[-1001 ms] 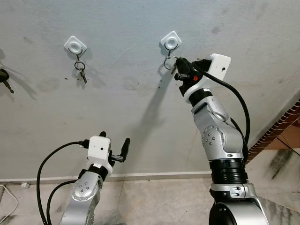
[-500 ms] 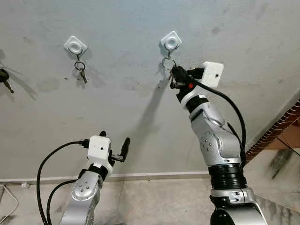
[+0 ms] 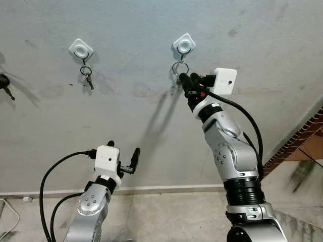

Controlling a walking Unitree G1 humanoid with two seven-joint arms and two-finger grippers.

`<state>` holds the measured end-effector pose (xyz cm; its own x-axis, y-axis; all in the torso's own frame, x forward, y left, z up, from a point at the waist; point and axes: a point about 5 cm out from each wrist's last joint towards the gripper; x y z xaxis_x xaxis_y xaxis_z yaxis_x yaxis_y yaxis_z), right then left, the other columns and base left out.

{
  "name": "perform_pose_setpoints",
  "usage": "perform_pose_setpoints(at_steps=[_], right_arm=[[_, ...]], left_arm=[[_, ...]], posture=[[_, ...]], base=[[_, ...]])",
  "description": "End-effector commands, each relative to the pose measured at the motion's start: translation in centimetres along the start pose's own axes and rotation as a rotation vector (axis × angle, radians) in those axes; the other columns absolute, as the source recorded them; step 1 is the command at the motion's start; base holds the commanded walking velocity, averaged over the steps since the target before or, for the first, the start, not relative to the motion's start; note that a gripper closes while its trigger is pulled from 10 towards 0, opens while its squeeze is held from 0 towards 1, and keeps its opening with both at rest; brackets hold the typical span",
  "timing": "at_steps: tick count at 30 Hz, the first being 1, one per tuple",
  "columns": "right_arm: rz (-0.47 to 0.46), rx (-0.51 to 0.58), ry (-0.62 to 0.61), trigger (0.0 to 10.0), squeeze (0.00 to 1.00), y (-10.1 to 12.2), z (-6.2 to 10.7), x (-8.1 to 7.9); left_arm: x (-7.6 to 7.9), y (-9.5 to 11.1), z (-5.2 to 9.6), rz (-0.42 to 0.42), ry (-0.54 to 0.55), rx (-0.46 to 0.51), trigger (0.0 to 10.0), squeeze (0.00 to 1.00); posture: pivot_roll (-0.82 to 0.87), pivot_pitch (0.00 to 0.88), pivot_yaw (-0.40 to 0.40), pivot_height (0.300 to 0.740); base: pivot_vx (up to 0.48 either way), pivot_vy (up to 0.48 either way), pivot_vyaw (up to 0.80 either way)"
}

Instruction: Hang keys on a hook

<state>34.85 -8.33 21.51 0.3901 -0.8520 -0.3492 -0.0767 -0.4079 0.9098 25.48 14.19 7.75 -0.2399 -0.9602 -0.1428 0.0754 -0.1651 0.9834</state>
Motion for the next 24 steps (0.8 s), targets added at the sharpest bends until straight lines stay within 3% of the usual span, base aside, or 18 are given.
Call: perform_pose_setpoints(at_steps=[1, 13, 24], right_arm=[[0.010, -0.008, 0.008, 10.0, 1.00, -0.3, 0.1, -0.1], [0.060, -0.008, 0.018, 10.0, 1.00, -0.5, 0.4, 0.1], [0.207, -0.041, -0.015, 10.0, 1.00, -2.1, 3.4, 2.3]], left_arm=[[0.1, -0.2, 0.0, -0.005, -0.003, -0.007, 10.0, 0.00], [0.0, -0.3, 0.0, -0.009, 0.005, -0.011, 10.0, 0.00], [-0.3, -1.7, 0.2, -0.024, 0.026, -0.053, 10.0, 0.00]], posture=[[0.07, 0.078, 0.023, 0.740], [0.07, 0.071, 0.021, 0.740], [0.06, 0.064, 0.013, 0.740]], base=[[0.000, 0.000, 0.00], [0.000, 0.000, 0.00], [0.000, 0.000, 0.00]])
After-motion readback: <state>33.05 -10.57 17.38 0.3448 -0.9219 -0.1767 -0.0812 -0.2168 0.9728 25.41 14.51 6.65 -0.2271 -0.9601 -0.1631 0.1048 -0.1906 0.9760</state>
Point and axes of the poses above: a point about 5 cm out from each wrist's last joint towards the gripper, its own z axis pointing back from the gripper into the wrist, its own y axis along the axis of the wrist's last joint, x = y × z, and after that the axes turned 7 degrees about -z, right-handed
